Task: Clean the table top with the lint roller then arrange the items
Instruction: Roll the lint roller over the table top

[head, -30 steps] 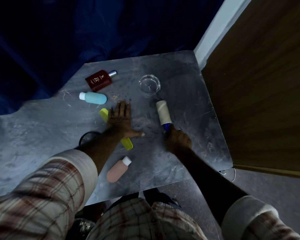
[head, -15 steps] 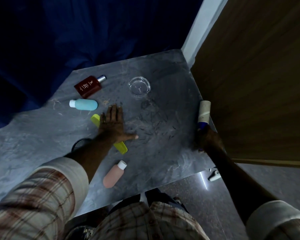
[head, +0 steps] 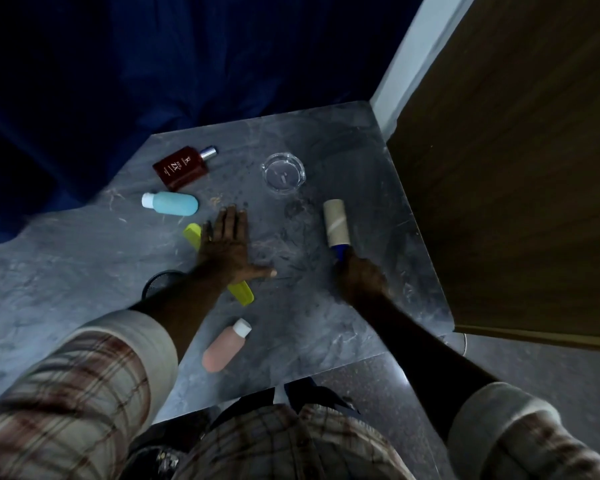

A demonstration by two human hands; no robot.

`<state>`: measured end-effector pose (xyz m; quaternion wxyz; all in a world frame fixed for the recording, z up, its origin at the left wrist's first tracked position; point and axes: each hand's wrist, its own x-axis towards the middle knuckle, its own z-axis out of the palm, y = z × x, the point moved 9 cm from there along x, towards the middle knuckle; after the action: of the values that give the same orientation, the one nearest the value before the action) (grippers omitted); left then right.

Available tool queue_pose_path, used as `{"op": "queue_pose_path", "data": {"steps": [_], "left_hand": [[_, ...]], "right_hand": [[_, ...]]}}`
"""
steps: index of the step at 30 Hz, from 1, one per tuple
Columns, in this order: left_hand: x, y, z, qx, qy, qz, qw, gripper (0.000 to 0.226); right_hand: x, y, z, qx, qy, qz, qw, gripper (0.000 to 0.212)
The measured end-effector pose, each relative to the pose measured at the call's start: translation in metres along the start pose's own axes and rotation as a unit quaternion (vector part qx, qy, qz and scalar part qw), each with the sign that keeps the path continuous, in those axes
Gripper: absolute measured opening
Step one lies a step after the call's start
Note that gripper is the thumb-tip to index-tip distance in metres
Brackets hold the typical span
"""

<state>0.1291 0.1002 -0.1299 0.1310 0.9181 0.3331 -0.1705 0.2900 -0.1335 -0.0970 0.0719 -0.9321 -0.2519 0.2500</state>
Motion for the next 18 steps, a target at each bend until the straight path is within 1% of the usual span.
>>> {"op": "queue_pose_path", "data": {"steps": [1,2,3,4,5,6,7,8,9,12,15,17,18], "left_hand": [[0.0,0.0,0.0,-0.002,0.0,0.0,1.0,0.16],[-0.001,0.001,-0.001,-0.006,0.0,0.0,1.0,0.16],[-0.001,0.001,-0.002,-0.007,-0.001,-0.002,1.0,0.16],[-0.001,0.001,-0.002,-0.008,-0.003,-0.004,1.0,0.16],[-0.002,0.001,-0.002,-0.008,-0.006,-0.006,1.0,0.159],[-0.002,0.0,-0.002,-0.008,-0.008,-0.006,1.0,0.159],[-0.003,0.0,-0.002,-0.007,-0.007,-0.006,1.0,0.159],[-0.003,0.001,-0.003,-0.005,-0.006,-0.006,1.0,0.159],[-0.004,0.001,-0.003,-0.003,-0.006,-0.005,1.0,0.159],[-0.004,0.003,-0.005,-0.003,-0.004,-0.007,1.0,0.156],[-0.004,0.003,-0.005,0.003,-0.011,-0.009,1.0,0.155],[-0.004,0.002,-0.003,0.003,-0.018,-0.006,1.0,0.156],[-0.005,0.002,-0.003,0.0,-0.019,-0.005,1.0,0.156]], "right_hand": [[0.0,-0.013,0.008,0.006,-0.029,-0.007,1.0,0.033],[0.0,-0.025,0.012,0.007,-0.035,-0.017,0.999,0.03],[-0.003,-0.036,0.016,-0.018,-0.02,-0.035,0.999,0.027],[-0.01,-0.052,0.011,-0.055,0.015,-0.058,0.997,0.024],[-0.02,-0.065,0.012,-0.064,0.002,-0.061,0.996,0.026],[-0.025,-0.076,0.012,-0.038,0.016,-0.078,0.996,0.026],[-0.029,-0.089,0.014,-0.027,0.045,-0.12,0.991,0.024],[-0.034,-0.099,0.014,-0.046,0.09,-0.154,0.983,0.023],[-0.04,-0.104,0.015,-0.076,0.119,-0.164,0.976,0.023],[-0.048,-0.113,0.02,-0.124,0.159,-0.178,0.963,0.033],[-0.045,-0.112,0.021,-0.137,0.157,-0.185,0.96,0.035],[-0.037,-0.1,0.015,-0.128,0.163,-0.162,0.965,0.033],[-0.032,-0.096,0.013,-0.112,0.147,-0.149,0.971,0.033]]}}
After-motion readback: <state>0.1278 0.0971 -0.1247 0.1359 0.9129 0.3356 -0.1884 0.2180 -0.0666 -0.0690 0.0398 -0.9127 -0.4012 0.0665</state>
